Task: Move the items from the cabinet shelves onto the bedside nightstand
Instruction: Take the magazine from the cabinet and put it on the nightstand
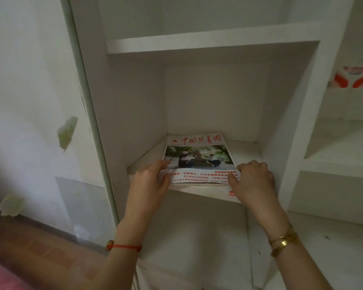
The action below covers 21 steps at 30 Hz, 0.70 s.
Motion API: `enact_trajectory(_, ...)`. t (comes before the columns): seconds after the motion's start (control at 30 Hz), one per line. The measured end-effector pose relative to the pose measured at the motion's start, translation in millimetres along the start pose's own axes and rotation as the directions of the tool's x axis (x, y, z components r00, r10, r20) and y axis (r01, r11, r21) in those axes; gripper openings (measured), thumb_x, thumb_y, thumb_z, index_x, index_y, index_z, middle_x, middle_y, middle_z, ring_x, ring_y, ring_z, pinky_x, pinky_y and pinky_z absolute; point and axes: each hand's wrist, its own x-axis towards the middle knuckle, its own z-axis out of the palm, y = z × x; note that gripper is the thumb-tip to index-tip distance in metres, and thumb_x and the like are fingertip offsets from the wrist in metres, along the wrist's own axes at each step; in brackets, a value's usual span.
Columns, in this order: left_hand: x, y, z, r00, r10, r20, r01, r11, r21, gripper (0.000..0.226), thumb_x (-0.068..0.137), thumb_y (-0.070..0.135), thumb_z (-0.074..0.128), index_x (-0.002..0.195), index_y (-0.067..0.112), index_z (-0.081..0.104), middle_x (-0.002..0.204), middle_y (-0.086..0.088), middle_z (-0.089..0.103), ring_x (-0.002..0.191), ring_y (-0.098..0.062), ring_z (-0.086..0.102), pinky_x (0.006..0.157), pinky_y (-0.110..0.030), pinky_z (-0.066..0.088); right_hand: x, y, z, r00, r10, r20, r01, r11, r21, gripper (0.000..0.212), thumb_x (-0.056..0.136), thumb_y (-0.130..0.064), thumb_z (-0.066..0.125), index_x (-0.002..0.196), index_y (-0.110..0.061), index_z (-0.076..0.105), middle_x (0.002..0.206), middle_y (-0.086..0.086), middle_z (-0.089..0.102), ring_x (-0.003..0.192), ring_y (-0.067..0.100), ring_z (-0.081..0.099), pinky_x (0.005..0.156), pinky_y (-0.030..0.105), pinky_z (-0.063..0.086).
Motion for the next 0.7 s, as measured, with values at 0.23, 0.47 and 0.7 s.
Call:
enact_trajectory(0.23,-46,16,-28,0.994,-0.078,-0.081,0.07,0.993,-0.094,0.029,0.091,0.025,0.065,0.119,0.02,0.068,0.104,0.0,0.074,0.076,-0.013,0.066,0.066,-0.035,0.057,-58,2,-12,0.993,-0.04,-0.111,0.047,0.997,0.061,0.039,0.096,-0.036,0.047,0.116,-0.008,0.065,0.106,0.011,0.056,0.101,0.027,0.043,0.088,0.038,0.036)
enact_trajectory(0.47,-65,14,-33,0.97,-0.241,-0.021,0.236,0.96,-0.148,0.042,0.092,0.027,0.065,0.132,0.014,0.062,0.103,-0.006,0.075,0.065,-0.013,0.062,0.067,-0.034,0.058,-95,3,-5,0.983,0.022,-0.184,0.054,0.916,0.397,0.044,0.093,-0.031,0.054,0.13,-0.007,0.056,0.116,0.007,0.049,0.105,0.021,0.05,0.092,0.031,0.044)
enact_trajectory(0.7,-86,9,-31,0.969,-0.242,0.056,0.248,0.937,-0.248,0.036,0.092,0.019,0.066,0.128,0.022,0.063,0.099,0.011,0.072,0.078,0.016,0.064,0.066,-0.004,0.049,-116,7,17,0.971,0.081,-0.227,0.091,0.75,0.655,0.049,0.09,-0.011,0.063,0.137,-0.008,0.049,0.129,0.006,0.043,0.092,-0.011,0.044,0.073,-0.013,0.029)
